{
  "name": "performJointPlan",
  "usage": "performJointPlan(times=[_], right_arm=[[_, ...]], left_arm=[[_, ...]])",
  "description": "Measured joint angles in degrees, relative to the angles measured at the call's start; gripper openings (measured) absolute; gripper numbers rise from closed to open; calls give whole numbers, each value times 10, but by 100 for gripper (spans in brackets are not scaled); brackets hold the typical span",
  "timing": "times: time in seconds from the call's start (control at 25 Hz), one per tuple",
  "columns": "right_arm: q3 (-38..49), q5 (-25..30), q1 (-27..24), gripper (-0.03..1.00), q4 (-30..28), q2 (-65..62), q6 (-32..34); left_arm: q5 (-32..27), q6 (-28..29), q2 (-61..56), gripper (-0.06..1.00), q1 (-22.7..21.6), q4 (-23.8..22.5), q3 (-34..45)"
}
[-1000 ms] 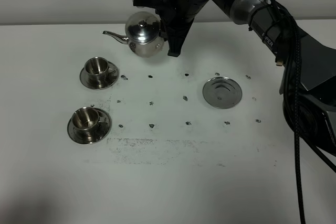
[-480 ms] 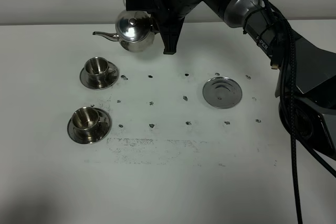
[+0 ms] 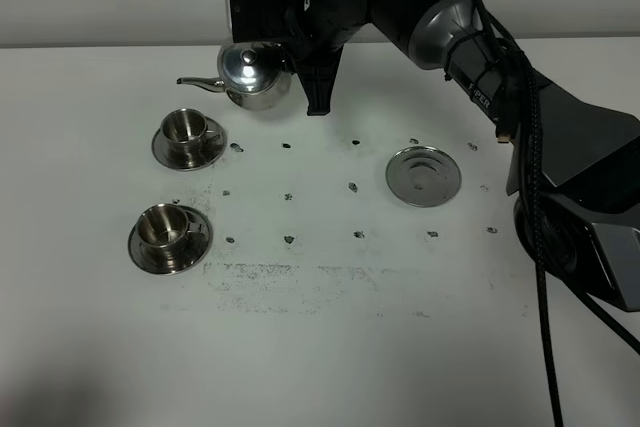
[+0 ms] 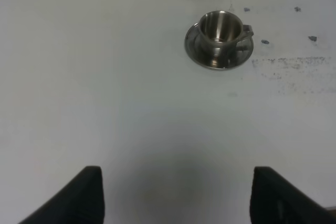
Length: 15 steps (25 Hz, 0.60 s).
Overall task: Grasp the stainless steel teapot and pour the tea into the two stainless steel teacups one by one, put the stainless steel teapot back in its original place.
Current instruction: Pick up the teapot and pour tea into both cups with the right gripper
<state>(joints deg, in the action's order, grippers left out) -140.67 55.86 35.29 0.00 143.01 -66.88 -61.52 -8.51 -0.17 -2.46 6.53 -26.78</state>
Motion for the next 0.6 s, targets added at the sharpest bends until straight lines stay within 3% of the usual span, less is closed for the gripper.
performJointPlan(times=[0.6], right_arm=[[0,-25,6,20,-58,14,-2]], left_arm=[[0,0,0,58,0,0,0]])
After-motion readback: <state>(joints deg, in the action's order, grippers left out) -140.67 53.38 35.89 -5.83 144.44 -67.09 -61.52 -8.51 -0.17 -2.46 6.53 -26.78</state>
